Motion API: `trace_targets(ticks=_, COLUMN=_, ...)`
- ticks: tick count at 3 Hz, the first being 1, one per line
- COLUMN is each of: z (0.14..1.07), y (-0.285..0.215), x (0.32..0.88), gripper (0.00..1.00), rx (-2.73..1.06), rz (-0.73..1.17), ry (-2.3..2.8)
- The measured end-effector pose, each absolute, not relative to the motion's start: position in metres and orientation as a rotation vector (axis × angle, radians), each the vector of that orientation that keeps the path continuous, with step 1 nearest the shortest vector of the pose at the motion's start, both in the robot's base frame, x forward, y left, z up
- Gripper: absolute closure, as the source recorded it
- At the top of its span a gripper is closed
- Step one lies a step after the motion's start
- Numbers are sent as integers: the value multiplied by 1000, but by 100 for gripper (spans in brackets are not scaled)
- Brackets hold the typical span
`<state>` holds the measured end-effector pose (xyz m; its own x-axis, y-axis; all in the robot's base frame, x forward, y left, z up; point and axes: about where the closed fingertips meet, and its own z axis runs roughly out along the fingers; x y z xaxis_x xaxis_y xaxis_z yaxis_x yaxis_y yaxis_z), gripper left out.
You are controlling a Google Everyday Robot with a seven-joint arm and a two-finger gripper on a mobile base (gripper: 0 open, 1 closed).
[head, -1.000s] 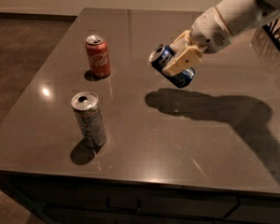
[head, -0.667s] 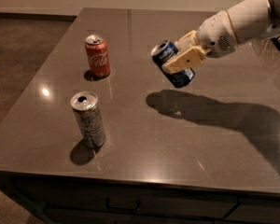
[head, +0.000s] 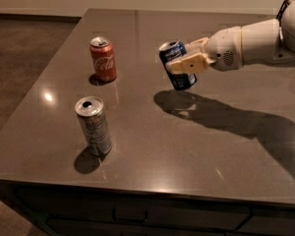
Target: Place pepsi can upright
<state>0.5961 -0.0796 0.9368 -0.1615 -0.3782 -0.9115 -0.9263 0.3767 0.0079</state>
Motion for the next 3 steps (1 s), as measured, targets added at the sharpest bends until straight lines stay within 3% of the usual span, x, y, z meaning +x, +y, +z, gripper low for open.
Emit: trace_targets(ticks=3, z=918, y=-87, x=615, gripper=100, rx=-1029, rz=883, ry=1494)
